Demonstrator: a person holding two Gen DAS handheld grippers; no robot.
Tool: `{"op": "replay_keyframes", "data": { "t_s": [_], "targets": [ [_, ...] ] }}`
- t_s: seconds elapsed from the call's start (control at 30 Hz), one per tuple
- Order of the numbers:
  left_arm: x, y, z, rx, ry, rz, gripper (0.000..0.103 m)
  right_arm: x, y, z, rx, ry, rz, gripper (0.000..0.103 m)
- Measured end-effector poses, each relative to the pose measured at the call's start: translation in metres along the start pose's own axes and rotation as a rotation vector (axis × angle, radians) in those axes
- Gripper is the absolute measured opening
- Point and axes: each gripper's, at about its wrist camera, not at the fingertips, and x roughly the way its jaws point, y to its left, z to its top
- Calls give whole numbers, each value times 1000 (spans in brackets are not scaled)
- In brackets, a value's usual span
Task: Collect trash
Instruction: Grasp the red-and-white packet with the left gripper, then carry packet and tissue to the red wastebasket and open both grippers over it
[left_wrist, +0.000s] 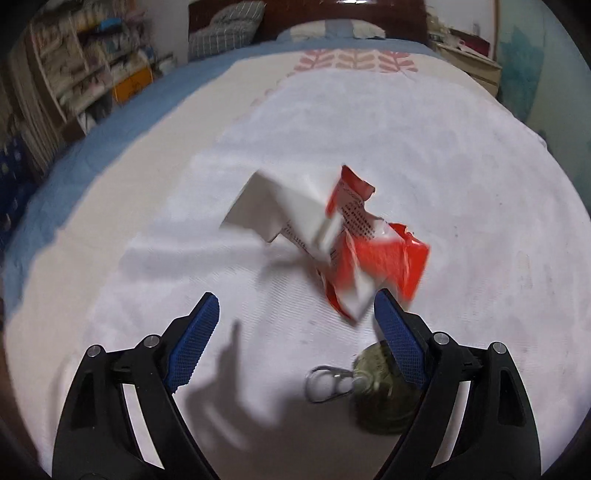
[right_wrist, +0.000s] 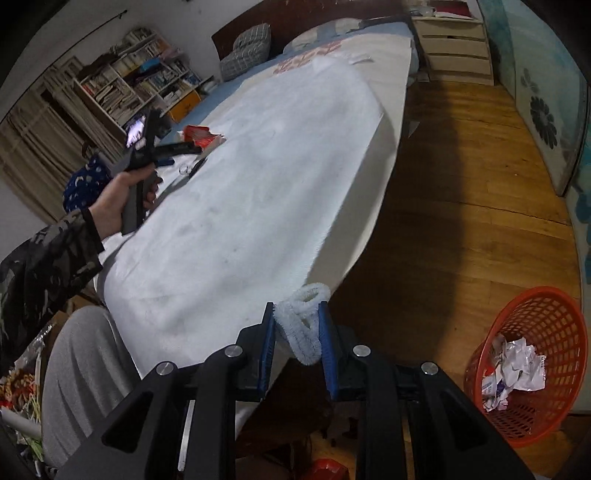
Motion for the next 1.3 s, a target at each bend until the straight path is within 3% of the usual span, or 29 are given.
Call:
{"op": "replay_keyframes", "data": {
  "t_s": [0.03,0.1,0.13,0.23,0.3,0.33,0.4,0.5,0.83,0.93,1.0,1.13,1.17,1.23,1.3],
  "targets": [
    [0,3,-1,-28,1,-14,77,-4,-4,0,6,-13,2,24],
    [3,11,0,-75,37,-15,29,-7,-6,-1,12,-23,12,24],
    [5,14,0,-92,55,-12,23,-7,-7,0,14,-27,13,24],
    [4,17,-2,-131,73,-74,22,-9,-15,-2,32,-31,22,24],
    [-4,14,-5,-157,42,-102,26,-10,-19,-1,41,-35,25,24],
    [-8,12,-4,-162,28,-111,31,-12,-22,-1,48,-40,27,24],
    [-20,5,-2,-161,-27,-126,59,-13,-28,0,59,-47,33,24],
    [-31,-8,10,-128,-90,-124,73,-10,-35,-1,78,-54,37,25],
    [16,-47,56,-32,25,18,75,-6,-45,0,107,-42,48,25],
    [31,-41,49,-45,83,43,67,-5,-46,4,116,-47,56,25],
    [24,-40,40,-45,53,53,52,-8,-46,8,124,-67,70,25],
    [-3,-44,22,-34,-10,43,36,-14,-41,21,102,-103,87,25],
    [-15,-44,16,-36,-28,36,13,-15,-39,22,97,-109,87,25],
    [-41,-46,9,-35,-67,33,13,-21,-35,26,74,-132,81,25],
    [-78,-59,1,3,-101,-17,13,-27,-31,28,58,-151,71,25]
  ]
}}
